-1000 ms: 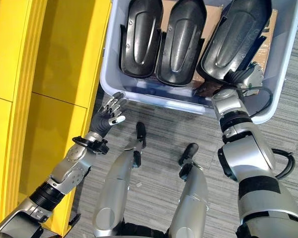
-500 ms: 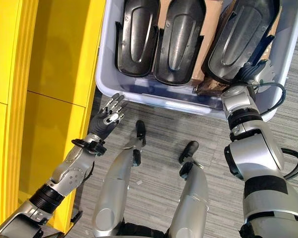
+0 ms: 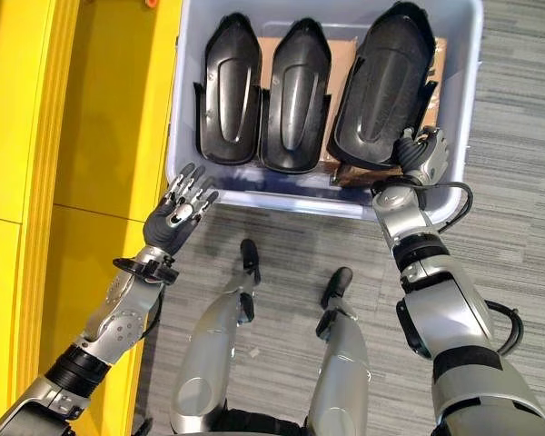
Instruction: Move parts from the plastic box to the shelf.
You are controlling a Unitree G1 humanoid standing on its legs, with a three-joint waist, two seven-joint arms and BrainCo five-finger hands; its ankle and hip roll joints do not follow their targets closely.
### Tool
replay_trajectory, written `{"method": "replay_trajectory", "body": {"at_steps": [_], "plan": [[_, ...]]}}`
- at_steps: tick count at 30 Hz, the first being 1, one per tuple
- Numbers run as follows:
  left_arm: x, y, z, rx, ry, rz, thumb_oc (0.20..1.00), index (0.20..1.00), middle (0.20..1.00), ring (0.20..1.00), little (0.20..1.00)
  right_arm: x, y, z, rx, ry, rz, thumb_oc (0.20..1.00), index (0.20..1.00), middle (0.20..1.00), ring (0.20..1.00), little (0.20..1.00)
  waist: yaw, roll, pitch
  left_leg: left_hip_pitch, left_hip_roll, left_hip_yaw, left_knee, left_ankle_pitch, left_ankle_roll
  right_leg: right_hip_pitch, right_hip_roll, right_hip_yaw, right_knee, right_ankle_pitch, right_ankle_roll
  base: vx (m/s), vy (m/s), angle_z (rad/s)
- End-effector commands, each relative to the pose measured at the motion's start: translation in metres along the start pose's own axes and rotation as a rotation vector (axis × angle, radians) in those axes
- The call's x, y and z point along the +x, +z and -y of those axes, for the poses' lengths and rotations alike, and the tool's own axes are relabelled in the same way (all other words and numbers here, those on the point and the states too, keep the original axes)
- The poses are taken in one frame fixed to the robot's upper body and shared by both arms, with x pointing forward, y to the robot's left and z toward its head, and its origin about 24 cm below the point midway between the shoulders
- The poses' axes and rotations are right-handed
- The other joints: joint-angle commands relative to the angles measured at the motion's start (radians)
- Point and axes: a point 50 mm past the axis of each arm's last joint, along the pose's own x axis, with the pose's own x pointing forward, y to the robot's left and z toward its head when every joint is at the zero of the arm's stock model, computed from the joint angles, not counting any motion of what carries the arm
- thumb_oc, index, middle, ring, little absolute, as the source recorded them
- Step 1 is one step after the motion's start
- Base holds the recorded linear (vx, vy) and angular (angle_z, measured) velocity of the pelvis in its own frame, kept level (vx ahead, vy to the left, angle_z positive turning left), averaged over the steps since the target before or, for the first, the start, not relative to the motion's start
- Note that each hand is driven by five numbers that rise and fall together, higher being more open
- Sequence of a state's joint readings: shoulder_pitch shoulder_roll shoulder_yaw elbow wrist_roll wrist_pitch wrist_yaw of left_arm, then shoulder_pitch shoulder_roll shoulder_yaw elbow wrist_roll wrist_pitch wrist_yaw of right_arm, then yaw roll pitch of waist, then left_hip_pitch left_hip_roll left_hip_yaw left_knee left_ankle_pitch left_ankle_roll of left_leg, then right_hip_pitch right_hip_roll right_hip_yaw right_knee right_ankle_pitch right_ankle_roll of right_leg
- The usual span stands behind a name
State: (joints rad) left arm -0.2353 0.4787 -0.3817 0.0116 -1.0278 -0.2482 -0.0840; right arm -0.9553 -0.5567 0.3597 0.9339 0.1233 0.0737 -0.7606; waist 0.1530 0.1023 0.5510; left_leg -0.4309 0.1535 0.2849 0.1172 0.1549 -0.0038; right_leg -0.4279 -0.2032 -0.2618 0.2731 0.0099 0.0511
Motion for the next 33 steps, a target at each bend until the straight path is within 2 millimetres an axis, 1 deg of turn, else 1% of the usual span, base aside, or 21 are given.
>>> {"method": "replay_trajectory", "body": {"at_steps": [1, 2, 3, 5, 6, 9, 11, 14, 15, 18, 19, 20, 22, 23, 24, 25, 27, 28, 30, 33], "plan": [[0.002, 0.003, 0.024, -0.04, -0.124, 0.056, 1.0, 1.0, 1.0, 1.0, 1.0, 0.019, 0.035, 0.036, -0.067, -0.219, 0.243, 0.2, 0.2, 0.2, 0.2, 0.2, 0.024, 0.008, -0.031, 0.009, 0.005, -0.114, 0.006, -0.058, -0.064, -0.022, -0.035, -0.005, 0.076, -0.035, 0.063, 0.0, -0.047, -0.14], [0.0, 0.003, 0.022, -0.032, -0.125, 0.059, 1.0, 1.0, 1.0, 1.0, 1.0, 0.019, 0.037, 0.038, -0.072, -0.24, 0.256, 0.2, 0.2, 0.2, 0.2, 0.2, 0.025, 0.006, -0.031, 0.023, 0.006, -0.113, 0.004, -0.059, -0.063, -0.009, -0.037, -0.005, 0.075, -0.037, 0.064, 0.01, -0.056, -0.07], [-0.003, 0.002, 0.021, -0.023, -0.129, 0.05, 1.0, 1.0, 1.0, 1.0, 1.0, 0.02, 0.041, 0.044, -0.075, -0.282, 0.288, 0.2, 0.2, 0.2, 0.2, 0.2, 0.028, 0.004, -0.031, 0.055, 0.008, -0.117, 0.002, -0.062, -0.065, 0.027, -0.041, -0.009, 0.075, -0.042, 0.064, 0.01, -0.054, -0.04], [-0.008, -0.001, 0.017, -0.018, -0.115, 0.031, 1.0, 1.0, 1.0, 1.0, 1.0, 0.022, 0.043, 0.051, -0.066, -0.302, 0.31, 0.2, 0.2, 0.2, 0.2, 0.2, 0.027, 0.004, -0.031, 0.093, 0.008, -0.122, -0.002, -0.065, -0.067, 0.071, -0.041, -0.014, 0.068, -0.047, 0.061, 0.04, -0.02, 0.02], [-0.013, -0.003, 0.013, 0.001, -0.108, 0.017, 1.0, 1.0, 1.0, 1.0, 1.0, 0.022, 0.044, 0.056, -0.039, -0.301, 0.322, 0.2, 0.2, 0.2, 0.2, 0.2, 0.023, 0.003, -0.031, 0.137, 0.01, -0.124, -0.009, -0.066, -0.071, 0.12, -0.039, -0.017, 0.052, -0.05, 0.057, 0.05, 0.014, 0.04], [-0.018, -0.005, 0.009, 0.013, -0.091, 0.007, 1.0, 1.0, 1.0, 1.0, 1.0, 0.019, 0.042, 0.057, -0.006, -0.275, 0.337, 0.2, 0.2, 0.2, 0.2, 0.2, 0.018, 0.002, -0.031, 0.18, 0.012, -0.125, -0.022, -0.065, -0.073, 0.165, -0.036, -0.016, 0.036, -0.05, 0.053, 0.05, 0.029, 0.02], [-0.025, -0.007, 0.004, 0.028, -0.073, -0.003, 1.0, 1.0, 1.0, 1.0, 1.0, 0.013, 0.038, 0.055, 0.033, -0.233, 0.354, 0.2, 0.2, 0.2, 0.2, 0.2, 0.013, -0.001, -0.043, 0.217, 0.017, -0.125, -0.035, -0.064, -0.075, 0.206, -0.036, -0.017, 0.021, -0.051, 0.05, 0.1, 0.033, 0.02], [-0.035, -0.009, -0.005, 0.019, -0.027, -0.006, 1.0, 1.0, 1.0, 1.0, 1.0, -0.002, 0.029, 0.044, 0.097, -0.079, 0.352, 0.2, 0.2, 0.2, 0.2, 0.2, 0.005, -0.011, -0.079, 0.263, 0.026, -0.123, -0.06, -0.058, -0.082, 0.26, -0.037, -0.02, -0.012, -0.049, 0.05, 0.11, 0.027, 0.02], [-0.04, -0.011, -0.01, 0.015, 0.026, -0.011, 1.0, 1.0, 1.0, 1.0, 1.0, -0.018, 0.023, 0.03, 0.125, 0.051, 0.328, 0.2, 0.2, 0.2, 0.2, 0.2, -0.002, -0.02, -0.111, 0.304, 0.034, -0.122, -0.085, -0.051, -0.088, 0.31, -0.034, -0.025, -0.043, -0.047, 0.047, 0.13, 0.038, 0.01], [-0.05, -0.018, -0.016, -0.022, 0.079, -0.035, 1.0, 1.0, 1.0, 1.0, 1.0, -0.041, 0.015, 0.013, 0.162, 0.206, 0.311, 0.2, 0.2, 0.2, 0.2, 0.2, -0.008, -0.031, -0.15, 0.339, 0.049, -0.125, -0.107, -0.032, -0.095, 0.356, -0.031, -0.029, -0.073, -0.037, 0.043, 0.14, 0.045, 0.02], [-0.056, -0.024, -0.017, -0.012, 0.084, -0.048, 1.0, 1.0, 1.0, 1.0, 1.0, -0.056, 0.008, 0.004, 0.207, 0.3, 0.291, 0.2, 0.2, 0.2, 0.2, 0.2, -0.012, -0.039, -0.172, 0.356, 0.059, -0.126, -0.119, -0.022, -0.101, 0.381, -0.03, -0.032, -0.087, -0.033, 0.043, 0.13, 0.046, 0.04], [-0.059, -0.026, -0.016, -0.011, 0.083, -0.054, 1.0, 1.0, 1.0, 1.0, 1.0, -0.064, 0.007, 0.0, 0.223, 0.341, 0.29, 0.2, 0.2, 0.2, 0.2, 0.2, -0.013, -0.043, -0.182, 0.363, 0.064, -0.127, -0.125, -0.018, -0.103, 0.391, -0.031, -0.035, -0.091, -0.034, 0.044, 0.14, 0.063, 0.0], [-0.068, -0.034, -0.014, 0.001, 0.094, -0.076, 1.0, 1.0, 1.0, 1.0, 1.0, -0.092, -0.004, -0.009, 0.264, 0.464, 0.273, 0.2, 0.2, 0.2, 0.2, 0.2, -0.02, -0.053, -0.212, 0.386, 0.071, -0.129, -0.133, -0.013, -0.106, 0.425, -0.033, -0.042, -0.102, -0.034, 0.046, 0.14, 0.089, -0.03], [-0.071, -0.036, -0.014, 0.009, 0.099, -0.08, 1.0, 1.0, 1.0, 1.0, 1.0, -0.099, -0.006, -0.011, 0.284, 0.501, 0.267, 0.2, 0.2, 0.2, 0.2, 0.2, -0.021, -0.057, -0.219, 0.392, 0.073, -0.128, -0.133, -0.014, -0.106, 0.434, -0.034, -0.043, -0.105, -0.034, 0.046, 0.18, 0.121, -0.03], [-0.076, -0.039, -0.014, 0.031, 0.11, -0.092, 1.0, 1.0, 1.0, 1.0, 1.0, -0.116, -0.011, -0.016, 0.316, 0.579, 0.258, 0.2, 0.2, 0.2, 0.2, 0.2, -0.026, -0.065, -0.239, 0.409, 0.074, -0.124, -0.133, -0.017, -0.105, 0.456, -0.034, -0.045, -0.115, -0.033, 0.049, 0.14, 0.105, -0.02], [-0.078, -0.04, -0.014, 0.045, 0.112, -0.098, 1.0, 1.0, 1.0, 1.0, 1.0, -0.121, -0.012, -0.016, 0.327, 0.605, 0.255, 0.2, 0.2, 0.2, 0.2, 0.2, -0.027, -0.068, -0.246, 0.416, 0.074, -0.122, -0.135, -0.019, -0.104, 0.465, -0.034, -0.046, -0.121, -0.032, 0.05, 0.15, 0.13, 0.03], [-0.082, -0.037, -0.017, 0.143, 0.137, -0.105, 1.0, 1.0, 1.0, 1.0, 1.0, -0.134, -0.011, -0.017, 0.355, 0.683, 0.265, 0.2, 0.2, 0.2, 0.2, 0.2, -0.028, -0.075, -0.266, 0.437, 0.073, -0.116, -0.139, -0.024, -0.102, 0.492, -0.036, -0.049, -0.137, -0.029, 0.055, 0.08, 0.1, 0.02], [-0.082, -0.037, -0.017, 0.143, 0.137, -0.105, 1.0, 1.0, 1.0, 1.0, 1.0, -0.134, -0.011, -0.017, 0.355, 0.683, 0.265, 0.2, 0.2, 0.2, 0.2, 0.2, -0.028, -0.075, -0.266, 0.437, 0.073, -0.116, -0.139, -0.024, -0.102, 0.492, -0.036, -0.049, -0.137, -0.029, 0.055, 0.05, 0.121, 0.01], [-0.088, -0.032, -0.025, 0.196, 0.167, -0.109, 1.0, 1.0, 1.0, 1.0, 1.0, -0.151, -0.012, -0.019, 0.448, 0.811, 0.233, 0.2, 0.2, 0.2, 0.2, 0.2, -0.024, -0.086, -0.288, 0.463, 0.063, -0.11, -0.149, -0.033, -0.094, 0.533, -0.041, -0.053, -0.149, -0.032, 0.067, 0.06, 0.222, 0.0], [-0.09, -0.026, -0.028, 0.221, 0.15, -0.105, 1.0, 1.0, 1.0, 1.0, 1.0, -0.165, -0.014, -0.022, 0.521, 0.896, 0.192, 0.2, 0.2, 0.2, 0.2, 0.2, -0.016, -0.095, -0.304, 0.481, 0.045, -0.105, -0.153, -0.043, -0.078, 0.562, -0.052, -0.067, -0.141, -0.037, 0.08, 0.02, 0.23, 0.14]]}}
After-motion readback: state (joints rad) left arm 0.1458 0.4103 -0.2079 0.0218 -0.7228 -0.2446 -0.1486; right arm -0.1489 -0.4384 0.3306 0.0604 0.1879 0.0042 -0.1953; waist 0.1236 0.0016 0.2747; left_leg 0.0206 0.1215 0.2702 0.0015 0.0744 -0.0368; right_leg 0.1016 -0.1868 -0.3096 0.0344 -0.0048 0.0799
